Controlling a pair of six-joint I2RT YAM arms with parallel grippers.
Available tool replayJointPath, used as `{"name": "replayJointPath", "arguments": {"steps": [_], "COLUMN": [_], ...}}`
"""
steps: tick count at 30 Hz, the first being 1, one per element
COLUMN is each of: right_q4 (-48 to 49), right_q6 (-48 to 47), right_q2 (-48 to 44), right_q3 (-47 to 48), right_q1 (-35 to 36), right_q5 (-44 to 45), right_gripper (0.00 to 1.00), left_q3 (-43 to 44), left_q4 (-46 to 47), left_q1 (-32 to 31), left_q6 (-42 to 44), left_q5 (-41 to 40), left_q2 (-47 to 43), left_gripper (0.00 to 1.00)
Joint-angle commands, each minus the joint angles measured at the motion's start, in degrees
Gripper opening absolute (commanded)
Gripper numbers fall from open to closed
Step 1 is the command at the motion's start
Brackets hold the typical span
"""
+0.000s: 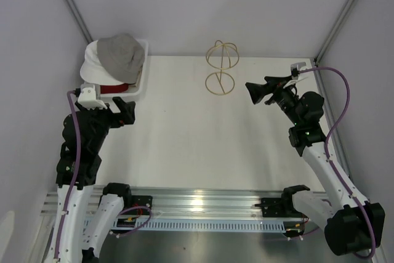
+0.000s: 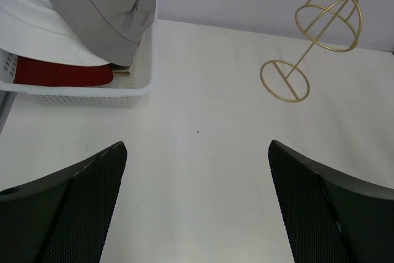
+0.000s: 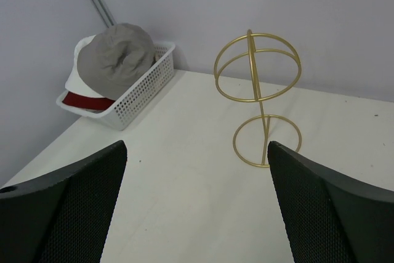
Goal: Stack the hats
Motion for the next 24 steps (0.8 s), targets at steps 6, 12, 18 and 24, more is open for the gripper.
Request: {"name": "replayJointPath", "arguments": {"steps": [6, 12, 18, 24], "right_q4": [0.32, 0.94, -2.93, -3.28], "right_q6": [0.45, 0.89, -0.17, -1.31], "right_q2": [0.51, -2.21, -6.86, -9.34], "right_q3": [2.72, 0.00, -0.79, -2.90], "right_q1": [0.33, 0.42, 0.42, 0.42], "right_q5": [0.65, 4.59, 6.70, 10.13], "right_gripper": [0.99, 0.99, 0.99, 0.99], "left_q3": [-0.02, 13.58, 28.26, 45.13], "left_q4": [8.42, 1.59, 2.72, 0.25], "left_q1": [-0.41, -0.32, -0.41, -0.50], "left_q6": [-4.25, -4.34, -3.02, 0.05], "left_q5": [0.61, -1.49, -6.30, -16.17], "left_q2": [3.86, 20.18, 36.28, 55.71], "left_gripper": [1.00, 0.99, 1.00, 0.99]}}
